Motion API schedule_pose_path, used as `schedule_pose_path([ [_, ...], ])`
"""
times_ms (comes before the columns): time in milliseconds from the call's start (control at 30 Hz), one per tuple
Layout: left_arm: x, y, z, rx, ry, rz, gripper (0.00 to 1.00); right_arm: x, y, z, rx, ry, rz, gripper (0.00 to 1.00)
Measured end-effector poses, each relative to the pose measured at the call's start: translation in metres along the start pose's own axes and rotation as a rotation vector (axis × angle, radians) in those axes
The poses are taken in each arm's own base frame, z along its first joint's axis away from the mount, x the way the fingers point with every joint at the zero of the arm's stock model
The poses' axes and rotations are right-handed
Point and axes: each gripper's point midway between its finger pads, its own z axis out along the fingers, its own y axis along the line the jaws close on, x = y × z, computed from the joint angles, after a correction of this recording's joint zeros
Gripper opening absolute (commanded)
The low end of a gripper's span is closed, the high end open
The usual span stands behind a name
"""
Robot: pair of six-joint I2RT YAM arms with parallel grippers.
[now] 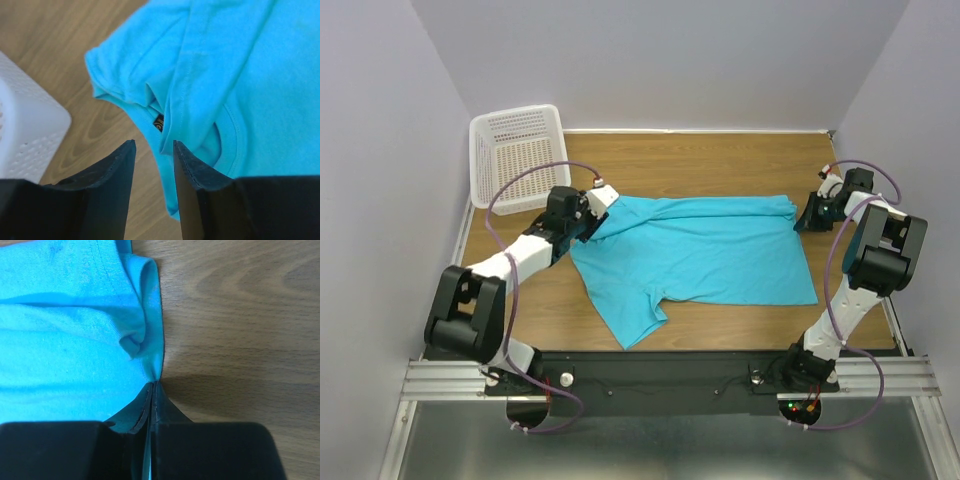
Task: Fold and stack the t-shirts
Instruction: Fold the tshirt
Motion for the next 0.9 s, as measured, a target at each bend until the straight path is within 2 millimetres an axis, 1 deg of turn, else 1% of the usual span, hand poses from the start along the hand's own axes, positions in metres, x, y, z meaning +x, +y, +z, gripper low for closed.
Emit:
schedule_pose_path([
  [33,-0.006,0.003,-0.005,-0.009,-0.018,-0.004,0.59,0.0,0.0,0.0,-0.001,-0.001,-0.001,0.08],
  [67,-0.018,0.008,-0.014,-0.027,-0.054,-0.007,0.61,0.0,0.0,0.0,-0.003,-0.001,-0.001,0.09],
  [100,-0.029,0.012,-0.023,-0.042,-0.092,-0.013,0.61,0.0,0.001,0.0,-0.003,-0.001,-0.001,0.13],
  [167,-0.054,0.019,-0.042,-0.068,-0.178,-0.022,0.62,0.0,0.001,0.0,-0.004,-0.002,-0.001,0.16],
  [200,-0.062,0.02,-0.048,-0.068,-0.209,-0.026,0.61,0.0,0.001,0.0,-0.007,-0.002,-0.001,0.19],
  [233,-0.076,0.02,-0.055,-0.058,-0.259,-0.035,0.61,-0.001,0.002,0.0,-0.01,-0.003,-0.001,0.22],
  [267,-0.084,0.019,-0.057,-0.04,-0.282,-0.04,0.61,-0.001,0.002,0.0,-0.013,-0.003,-0.001,0.24],
  [300,-0.092,0.018,-0.056,-0.02,-0.301,-0.044,0.59,-0.001,0.003,0.0,-0.016,-0.004,-0.002,0.29],
  [367,-0.106,0.014,-0.045,0.04,-0.313,-0.07,0.59,-0.001,0.005,0.0,-0.03,-0.005,-0.001,0.34],
  [467,-0.116,0.008,-0.003,0.132,-0.265,-0.124,0.57,-0.002,0.008,0.0,-0.046,-0.008,-0.004,0.39],
  [533,-0.112,0.003,0.025,0.169,-0.214,-0.159,0.57,-0.002,0.01,0.0,-0.052,-0.009,-0.004,0.41],
  [567,-0.104,-0.002,0.041,0.191,-0.171,-0.185,0.57,-0.002,0.011,0.0,-0.054,-0.01,-0.005,0.41],
  [600,-0.096,-0.007,0.052,0.206,-0.138,-0.202,0.57,-0.002,0.011,0.0,-0.055,-0.009,-0.006,0.41],
  [700,-0.074,-0.02,0.075,0.235,-0.048,-0.247,0.57,-0.002,0.012,0.0,-0.052,-0.01,-0.012,0.41],
  [767,-0.065,-0.025,0.085,0.241,-0.005,-0.269,0.57,-0.002,0.011,0.0,-0.051,-0.01,-0.013,0.41],
  [833,-0.064,-0.028,0.092,0.242,0.013,-0.283,0.57,-0.002,0.011,0.0,-0.051,-0.01,-0.013,0.41],
  [900,-0.067,-0.03,0.098,0.239,0.02,-0.291,0.57,-0.002,0.011,0.0,-0.051,-0.01,-0.014,0.41],
])
